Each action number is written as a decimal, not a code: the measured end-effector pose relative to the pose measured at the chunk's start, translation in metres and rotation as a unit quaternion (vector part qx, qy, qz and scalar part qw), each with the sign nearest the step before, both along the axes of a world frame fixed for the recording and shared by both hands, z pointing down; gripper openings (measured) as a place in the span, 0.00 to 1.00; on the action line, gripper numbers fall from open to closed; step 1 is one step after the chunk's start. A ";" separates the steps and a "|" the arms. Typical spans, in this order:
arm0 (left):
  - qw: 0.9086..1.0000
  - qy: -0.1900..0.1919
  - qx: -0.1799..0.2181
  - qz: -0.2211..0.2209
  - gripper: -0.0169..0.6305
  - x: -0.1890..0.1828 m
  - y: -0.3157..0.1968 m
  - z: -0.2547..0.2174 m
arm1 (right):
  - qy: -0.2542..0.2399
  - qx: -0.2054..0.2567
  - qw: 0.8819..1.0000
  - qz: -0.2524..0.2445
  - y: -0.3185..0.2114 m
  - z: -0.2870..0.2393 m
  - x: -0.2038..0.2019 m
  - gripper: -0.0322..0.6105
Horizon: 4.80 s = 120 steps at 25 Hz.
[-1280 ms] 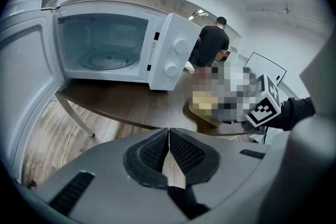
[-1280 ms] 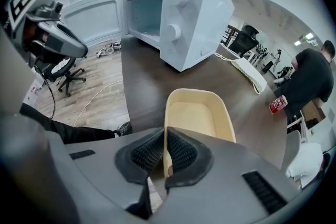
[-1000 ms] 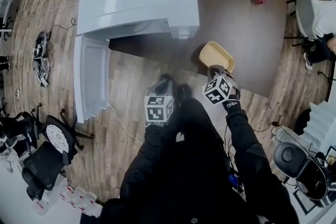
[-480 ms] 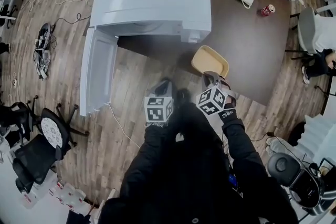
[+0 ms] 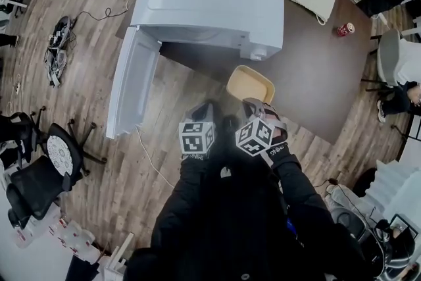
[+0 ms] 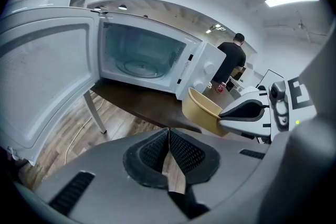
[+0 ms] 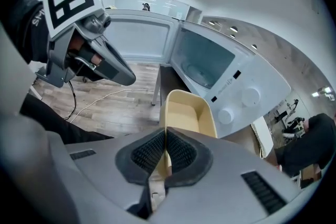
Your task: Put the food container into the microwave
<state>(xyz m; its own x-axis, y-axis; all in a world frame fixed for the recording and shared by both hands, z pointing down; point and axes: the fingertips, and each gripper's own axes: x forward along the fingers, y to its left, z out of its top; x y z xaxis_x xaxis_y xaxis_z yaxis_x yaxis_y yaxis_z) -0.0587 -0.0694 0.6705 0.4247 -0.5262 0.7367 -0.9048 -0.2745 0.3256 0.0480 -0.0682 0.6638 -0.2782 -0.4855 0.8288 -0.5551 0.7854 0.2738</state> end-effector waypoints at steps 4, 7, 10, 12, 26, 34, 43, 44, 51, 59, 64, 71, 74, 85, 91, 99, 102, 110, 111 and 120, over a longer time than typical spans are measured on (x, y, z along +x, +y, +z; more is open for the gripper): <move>1.000 -0.001 0.000 -0.021 0.08 -0.019 -0.005 -0.002 | -0.008 0.010 0.999 -0.035 -0.010 -0.009 -0.031 0.10; 0.999 -0.001 -0.001 -0.036 0.08 -0.033 -0.012 -0.001 | -0.009 0.017 0.998 -0.060 -0.023 -0.012 -0.053 0.10; 0.999 0.000 -0.001 -0.046 0.08 -0.046 -0.022 0.000 | -0.009 0.029 0.996 -0.078 -0.038 -0.016 -0.072 0.10; 0.999 0.001 0.000 -0.052 0.08 -0.055 -0.029 0.000 | -0.007 0.035 0.995 -0.090 -0.049 -0.018 -0.083 0.10; 0.998 0.009 -0.007 -0.065 0.08 -0.093 -0.086 0.010 | 0.030 0.091 0.984 -0.153 -0.136 -0.018 -0.142 0.10; 0.998 0.015 -0.010 -0.065 0.08 -0.108 -0.115 0.020 | 0.052 0.109 0.981 -0.153 -0.179 -0.008 -0.155 0.10; 0.998 0.019 -0.017 -0.054 0.08 -0.112 -0.134 0.033 | 0.081 0.130 0.977 -0.150 -0.219 0.005 -0.157 0.10; 0.998 0.019 -0.018 -0.054 0.08 -0.113 -0.134 0.034 | 0.083 0.132 0.976 -0.149 -0.223 0.005 -0.157 0.10; 0.998 0.019 -0.024 -0.051 0.08 -0.118 -0.133 0.038 | 0.091 0.128 0.977 -0.147 -0.234 0.013 -0.159 0.10; 0.998 0.019 -0.019 -0.050 0.08 -0.120 -0.131 0.033 | 0.078 0.126 0.981 -0.126 -0.237 0.013 -0.157 0.11; 0.998 0.018 -0.014 -0.051 0.08 -0.121 -0.127 0.024 | 0.048 0.124 0.986 -0.100 -0.230 -0.002 -0.155 0.17; 0.998 0.023 0.019 -0.051 0.08 -0.107 -0.118 -0.013 | -0.038 0.120 0.992 -0.018 -0.196 -0.052 -0.135 0.15; 0.997 0.030 0.037 -0.052 0.08 -0.096 -0.114 -0.036 | -0.075 0.125 0.989 0.016 -0.182 -0.082 -0.123 0.12; 0.989 0.053 0.137 -0.030 0.08 -0.050 -0.105 -0.142 | -0.204 0.147 0.962 0.103 -0.131 -0.183 -0.091 0.09; 0.980 0.059 0.192 -0.013 0.08 -0.027 -0.095 -0.197 | -0.258 0.183 0.939 0.132 -0.107 -0.235 -0.064 0.09; 0.970 0.060 0.234 -0.010 0.08 -0.008 -0.075 -0.237 | -0.295 0.215 0.920 0.143 -0.085 -0.278 -0.043 0.09; 0.966 0.061 0.250 -0.008 0.08 -0.002 -0.073 -0.250 | -0.302 0.225 0.916 0.140 -0.079 -0.288 -0.038 0.09; 0.960 0.057 0.275 0.006 0.08 0.015 -0.069 -0.273 | -0.317 0.243 0.906 0.143 -0.071 -0.308 -0.021 0.09; 0.959 0.056 0.276 0.006 0.08 0.016 -0.068 -0.274 | -0.318 0.244 0.905 0.143 -0.069 -0.308 -0.020 0.09; 0.959 0.049 0.280 0.006 0.08 0.019 -0.061 -0.278 | -0.325 0.245 0.902 0.142 -0.062 -0.312 -0.014 0.09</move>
